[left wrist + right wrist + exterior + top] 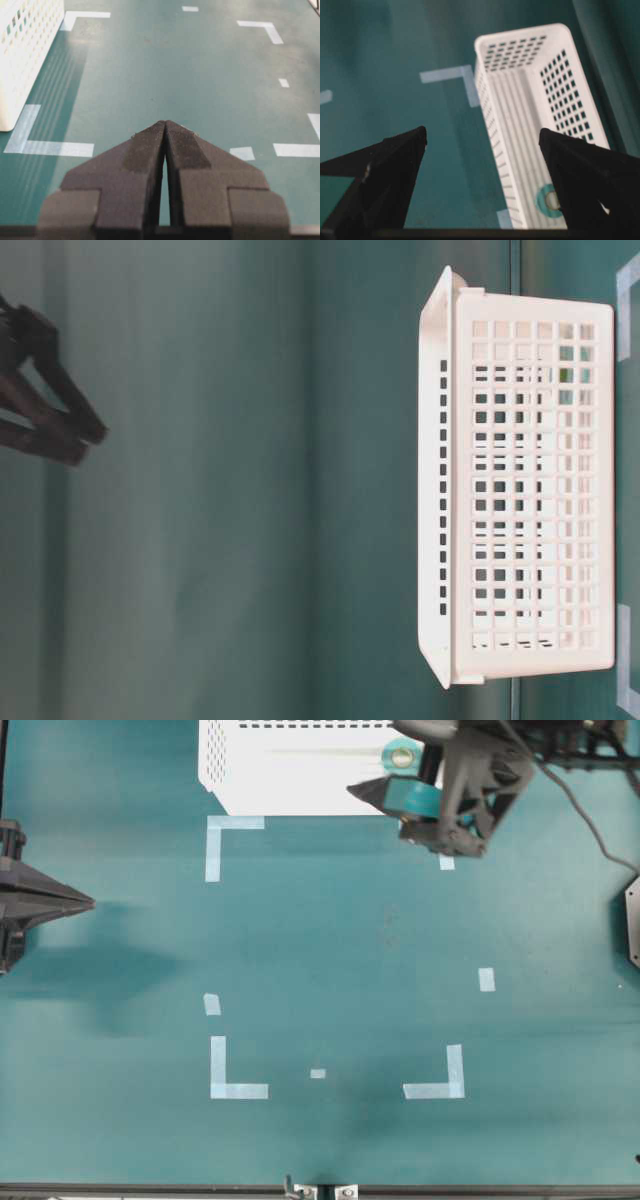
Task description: Put the tape into the white basket.
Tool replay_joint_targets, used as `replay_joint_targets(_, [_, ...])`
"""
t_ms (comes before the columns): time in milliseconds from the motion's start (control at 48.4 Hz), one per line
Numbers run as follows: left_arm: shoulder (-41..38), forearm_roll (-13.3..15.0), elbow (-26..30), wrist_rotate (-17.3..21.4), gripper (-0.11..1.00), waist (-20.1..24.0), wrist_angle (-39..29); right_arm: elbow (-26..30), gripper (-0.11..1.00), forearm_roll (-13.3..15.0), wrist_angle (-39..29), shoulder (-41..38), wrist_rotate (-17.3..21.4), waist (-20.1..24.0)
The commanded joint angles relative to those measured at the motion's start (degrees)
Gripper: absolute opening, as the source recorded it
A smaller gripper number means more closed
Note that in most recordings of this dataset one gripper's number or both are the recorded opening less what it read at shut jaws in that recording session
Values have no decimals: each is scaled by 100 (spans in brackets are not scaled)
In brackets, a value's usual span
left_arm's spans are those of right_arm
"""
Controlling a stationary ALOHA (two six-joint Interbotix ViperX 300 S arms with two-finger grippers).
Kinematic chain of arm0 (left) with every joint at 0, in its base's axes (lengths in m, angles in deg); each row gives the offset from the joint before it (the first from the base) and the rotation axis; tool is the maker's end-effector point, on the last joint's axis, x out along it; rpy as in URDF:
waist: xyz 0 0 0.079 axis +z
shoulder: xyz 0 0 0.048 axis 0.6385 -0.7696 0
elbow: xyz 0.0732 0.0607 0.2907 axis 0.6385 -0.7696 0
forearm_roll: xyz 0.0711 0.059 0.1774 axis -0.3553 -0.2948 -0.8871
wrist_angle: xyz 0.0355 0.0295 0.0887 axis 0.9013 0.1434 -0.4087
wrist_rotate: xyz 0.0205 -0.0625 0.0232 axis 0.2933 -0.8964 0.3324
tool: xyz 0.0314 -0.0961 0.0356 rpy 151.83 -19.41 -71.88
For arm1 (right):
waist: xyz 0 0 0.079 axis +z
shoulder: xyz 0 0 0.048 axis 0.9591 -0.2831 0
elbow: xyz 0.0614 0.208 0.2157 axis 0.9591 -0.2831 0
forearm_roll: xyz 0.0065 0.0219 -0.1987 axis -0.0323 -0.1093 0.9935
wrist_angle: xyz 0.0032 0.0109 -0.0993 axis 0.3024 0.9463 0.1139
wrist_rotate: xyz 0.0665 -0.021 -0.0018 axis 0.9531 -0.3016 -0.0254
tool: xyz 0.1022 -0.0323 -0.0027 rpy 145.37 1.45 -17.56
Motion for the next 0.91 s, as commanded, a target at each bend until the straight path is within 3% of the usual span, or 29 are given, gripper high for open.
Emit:
replay_joint_targets(0, [-44, 0, 79, -9, -11, -9, 26, 18, 97, 0, 62, 229, -9, 158])
replay_joint_targets(289, [-53, 0, 79, -9, -11, 0, 18, -659, 96, -9, 677, 650, 141, 519])
replay_joint_targets(723, [-53, 0, 97, -18, -11, 18, -62, -2769, 96, 0, 3665, 1969, 325, 439])
replay_joint_targets(889, [-53, 0, 97, -18, -11, 26, -62, -3472, 96, 0, 4377, 2435, 492, 316])
